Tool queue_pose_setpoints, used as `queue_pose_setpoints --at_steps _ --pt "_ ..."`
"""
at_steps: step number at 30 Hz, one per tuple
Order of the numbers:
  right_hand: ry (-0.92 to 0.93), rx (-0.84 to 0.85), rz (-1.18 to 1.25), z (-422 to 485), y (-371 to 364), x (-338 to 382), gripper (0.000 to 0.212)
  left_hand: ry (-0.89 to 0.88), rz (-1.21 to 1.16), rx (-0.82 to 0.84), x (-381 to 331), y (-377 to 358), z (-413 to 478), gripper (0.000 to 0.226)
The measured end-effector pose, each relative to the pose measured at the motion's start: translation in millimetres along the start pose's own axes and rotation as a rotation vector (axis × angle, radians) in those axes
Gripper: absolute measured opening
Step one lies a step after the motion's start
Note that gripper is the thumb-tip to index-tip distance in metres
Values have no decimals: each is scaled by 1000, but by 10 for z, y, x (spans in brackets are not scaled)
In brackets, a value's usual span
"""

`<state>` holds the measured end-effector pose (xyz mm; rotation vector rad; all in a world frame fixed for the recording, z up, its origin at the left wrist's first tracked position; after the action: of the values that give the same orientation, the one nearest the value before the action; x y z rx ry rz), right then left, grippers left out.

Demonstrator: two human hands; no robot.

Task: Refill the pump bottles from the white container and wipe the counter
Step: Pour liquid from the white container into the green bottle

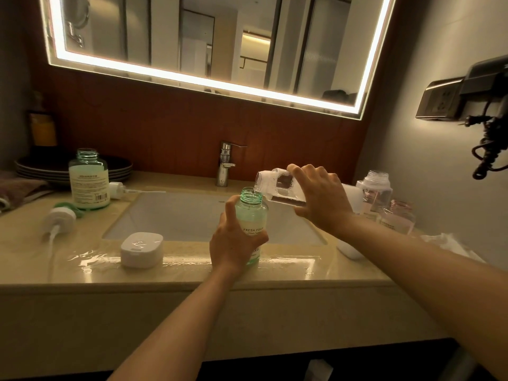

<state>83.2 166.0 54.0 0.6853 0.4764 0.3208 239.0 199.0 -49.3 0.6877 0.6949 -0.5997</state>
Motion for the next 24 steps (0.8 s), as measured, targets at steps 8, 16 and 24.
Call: queue_pose_setpoints --at_steps 8,16,24 --pt "-388 94 779 -63 -126 138 75 41 -86 -43 -38 240 170 88" --pt "-562 208 1343 110 -272 732 67 -64 -29 -174 -44 1160 519 86" --pt "-509 205 1534 457 -302 1557 69 83 26 -407 666 2531 480 79"
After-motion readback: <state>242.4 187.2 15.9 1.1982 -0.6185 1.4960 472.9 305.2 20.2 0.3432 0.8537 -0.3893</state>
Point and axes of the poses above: each hand's wrist, its own z-axis towards the middle knuckle, its own y-axis out of the back of the hand, x = y × z, the point moved 3 cm from there along z, towards the middle knuckle, and after that the axes turned 1 degree about -z, right-handed, at the moved point
